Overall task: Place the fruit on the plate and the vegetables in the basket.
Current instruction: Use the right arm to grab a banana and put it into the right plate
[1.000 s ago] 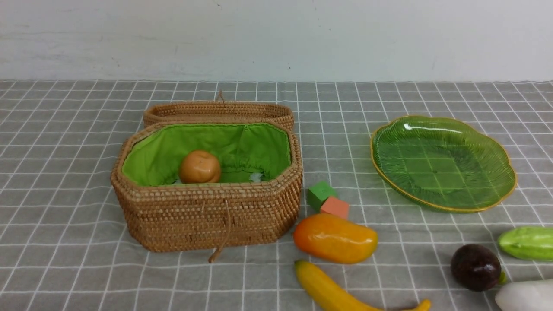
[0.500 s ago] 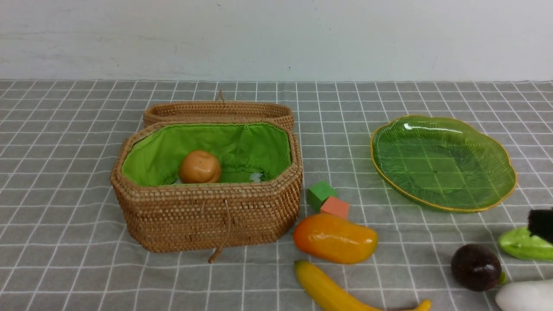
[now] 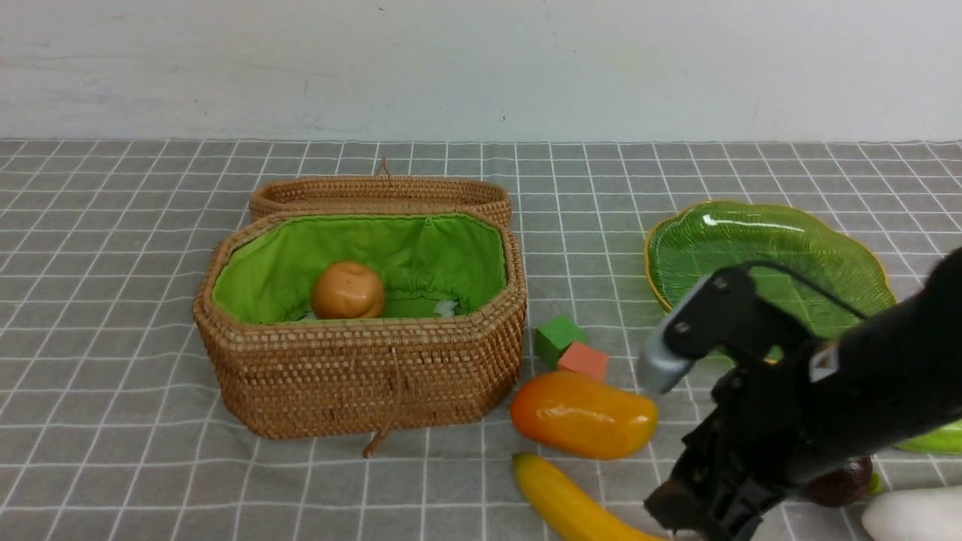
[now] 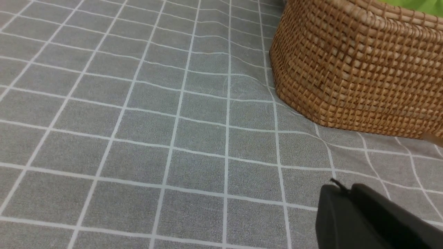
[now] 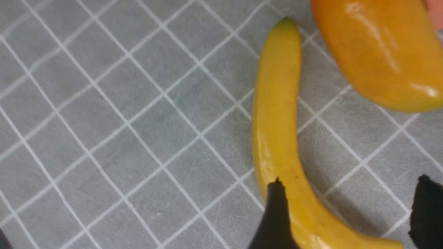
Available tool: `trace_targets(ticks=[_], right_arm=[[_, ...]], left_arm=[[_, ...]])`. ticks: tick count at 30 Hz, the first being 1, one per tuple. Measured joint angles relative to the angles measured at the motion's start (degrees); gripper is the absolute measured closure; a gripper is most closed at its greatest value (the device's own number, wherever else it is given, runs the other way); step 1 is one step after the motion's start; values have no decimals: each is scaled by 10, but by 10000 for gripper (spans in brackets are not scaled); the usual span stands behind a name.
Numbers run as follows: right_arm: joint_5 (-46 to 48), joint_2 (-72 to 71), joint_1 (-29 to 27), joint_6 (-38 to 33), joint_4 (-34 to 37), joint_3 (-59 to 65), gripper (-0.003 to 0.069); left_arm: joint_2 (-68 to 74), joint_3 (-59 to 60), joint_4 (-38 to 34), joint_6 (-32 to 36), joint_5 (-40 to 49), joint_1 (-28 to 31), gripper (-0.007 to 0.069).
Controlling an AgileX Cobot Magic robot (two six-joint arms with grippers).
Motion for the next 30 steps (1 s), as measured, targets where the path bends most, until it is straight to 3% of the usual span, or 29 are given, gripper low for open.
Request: trace_targets(ticks=[3, 7, 9, 13, 14, 18, 20, 23, 29, 30], right_arm=[[-5, 71, 27, 25, -56, -10, 42], [-26, 152, 36, 31, -68, -13, 62], [-26, 174, 36, 32, -68, -13, 102], [9, 180, 37, 33, -53, -26, 320], [14, 179, 37, 33, -49, -28, 346], [109, 149, 37, 18, 4, -75, 342], [194, 86, 37, -27, 103, -139, 342], [216, 50, 34, -32, 141, -184, 342], [184, 17, -55, 71, 144, -270, 342], [148, 19, -92, 111, 139, -272, 342]], left_arm=[[0, 0, 0, 0, 0, 0, 582], [0, 0, 0, 0, 0, 0, 571], [0, 0, 0, 0, 0, 0, 568], [0, 0, 0, 0, 0, 0, 564], [0, 0, 0, 0, 0, 0, 564], [0, 0, 0, 0, 0, 0, 564], [0, 0, 0, 0, 0, 0, 564], [0, 0, 0, 0, 0, 0, 560], [0, 0, 0, 0, 0, 0, 554], [0, 0, 0, 0, 0, 0, 554]])
